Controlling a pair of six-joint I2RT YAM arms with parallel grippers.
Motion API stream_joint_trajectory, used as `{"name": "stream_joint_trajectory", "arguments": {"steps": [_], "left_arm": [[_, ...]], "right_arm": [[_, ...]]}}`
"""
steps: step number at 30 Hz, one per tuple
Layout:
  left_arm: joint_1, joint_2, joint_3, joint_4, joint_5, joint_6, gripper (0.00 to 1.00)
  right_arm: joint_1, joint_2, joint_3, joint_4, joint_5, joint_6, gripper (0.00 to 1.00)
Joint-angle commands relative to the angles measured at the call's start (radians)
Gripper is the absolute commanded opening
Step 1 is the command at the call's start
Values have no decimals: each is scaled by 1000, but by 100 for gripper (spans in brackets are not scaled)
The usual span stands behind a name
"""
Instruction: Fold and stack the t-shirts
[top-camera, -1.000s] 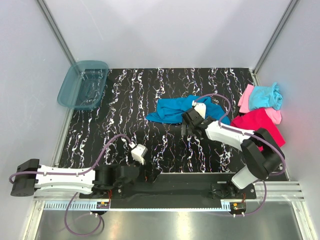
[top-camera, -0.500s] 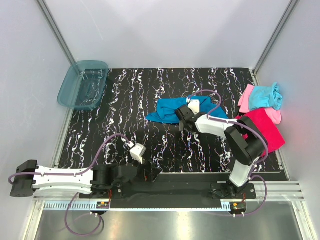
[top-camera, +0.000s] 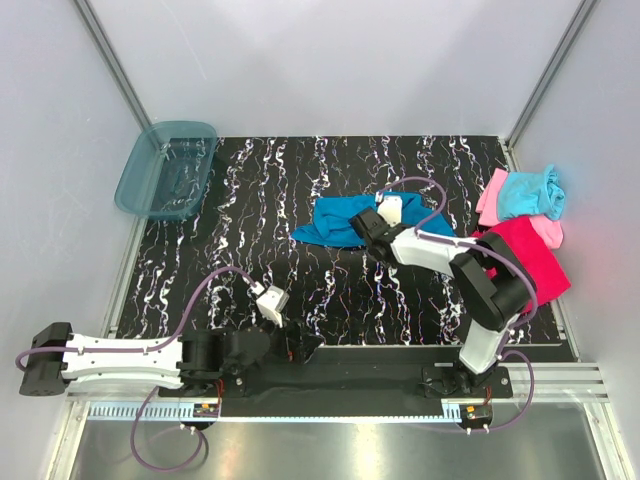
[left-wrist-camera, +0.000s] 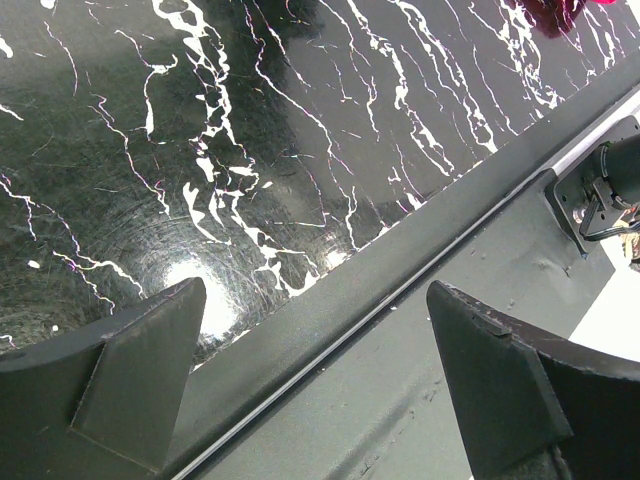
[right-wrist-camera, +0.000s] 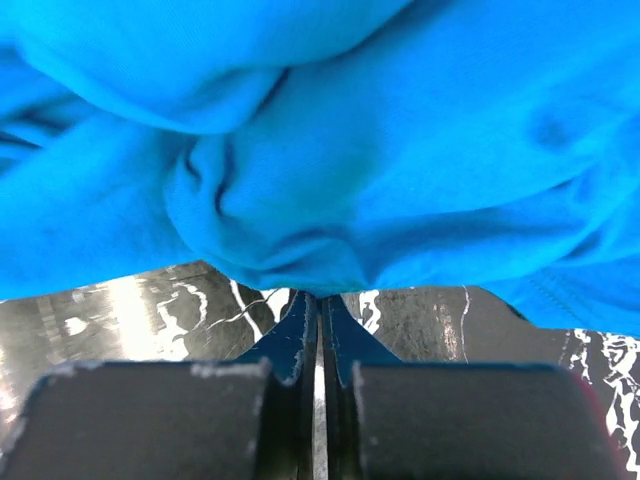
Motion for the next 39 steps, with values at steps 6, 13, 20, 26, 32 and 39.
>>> {"name": "stream_joint_trajectory", "arguments": {"steps": [6,13,20,26,32,39], "left_arm": [[-4,-9,-13,25,-36,-19,99],[-4,17,15,13,-91,-23,99],[16,102,142,8,-302,44,99],[258,255,315,108,-125,187,99],[565,474,430,198,80,216,99],[683,858,617,271,163,250,99]], "right_arm": [[1,-295,-13,10,-27,6,0],[1,-481,30,-24,-15,-17,0],[-1,-556,65,-43,52,-45,0],[-1,-631,96,-43,101,-60,0],[-1,-682,67,-34,117,-68,0],[-2,-745,-28,6,124,-60,0]]}}
